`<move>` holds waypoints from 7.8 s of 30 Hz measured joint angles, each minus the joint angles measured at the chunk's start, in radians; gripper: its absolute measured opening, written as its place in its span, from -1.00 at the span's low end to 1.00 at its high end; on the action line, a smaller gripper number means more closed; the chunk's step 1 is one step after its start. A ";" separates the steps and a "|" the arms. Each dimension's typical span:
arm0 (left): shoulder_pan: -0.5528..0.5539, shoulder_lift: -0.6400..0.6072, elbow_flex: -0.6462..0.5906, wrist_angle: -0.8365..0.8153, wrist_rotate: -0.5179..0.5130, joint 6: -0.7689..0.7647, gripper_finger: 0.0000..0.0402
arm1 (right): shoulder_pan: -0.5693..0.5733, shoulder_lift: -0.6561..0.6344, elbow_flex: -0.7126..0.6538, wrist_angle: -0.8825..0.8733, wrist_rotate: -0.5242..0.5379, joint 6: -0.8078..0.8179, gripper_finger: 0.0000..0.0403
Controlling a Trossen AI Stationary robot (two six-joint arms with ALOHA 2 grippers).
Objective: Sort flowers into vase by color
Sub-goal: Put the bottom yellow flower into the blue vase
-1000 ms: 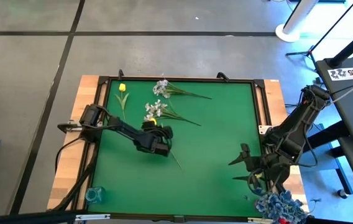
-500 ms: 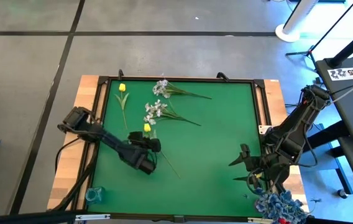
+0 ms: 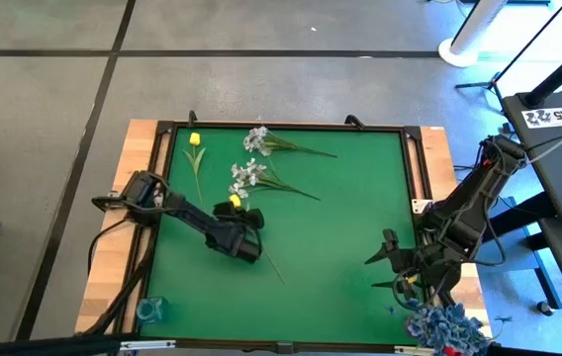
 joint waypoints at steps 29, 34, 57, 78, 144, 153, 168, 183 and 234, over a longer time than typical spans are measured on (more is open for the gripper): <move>-0.280 -0.624 0.004 0.185 -0.383 1.035 -0.98 | 0.000 0.000 0.000 -0.007 0.055 0.030 0.33; -0.537 -0.653 0.004 0.548 -0.323 1.624 -0.98 | 0.000 0.000 0.000 -0.004 0.098 0.052 0.33; -0.695 -0.661 -0.026 1.032 -0.413 2.286 -0.96 | -0.179 0.000 0.000 0.556 0.228 -0.392 0.33; -0.695 -1.054 -0.559 1.811 0.352 2.427 -0.97 | -0.303 0.034 0.000 0.534 0.168 -0.399 0.33; -1.377 -0.793 -0.470 2.212 -0.707 2.751 -0.33 | -0.301 0.096 0.000 0.535 0.264 -0.342 0.33; -1.563 -0.939 -0.402 2.210 -0.706 2.923 -0.28 | -0.301 0.096 0.000 0.536 0.262 -0.342 0.33; -1.502 -0.876 -0.414 1.810 -0.705 2.471 -0.29 | -0.301 0.096 0.000 0.519 0.229 -0.341 0.33; -1.454 -0.804 -0.415 1.282 -0.648 1.794 -0.32 | -0.301 0.096 0.000 0.507 0.229 -0.326 0.33; -1.100 -1.328 -0.414 0.557 0.183 0.992 -0.37 | -0.545 0.096 0.000 0.686 0.112 -0.613 0.33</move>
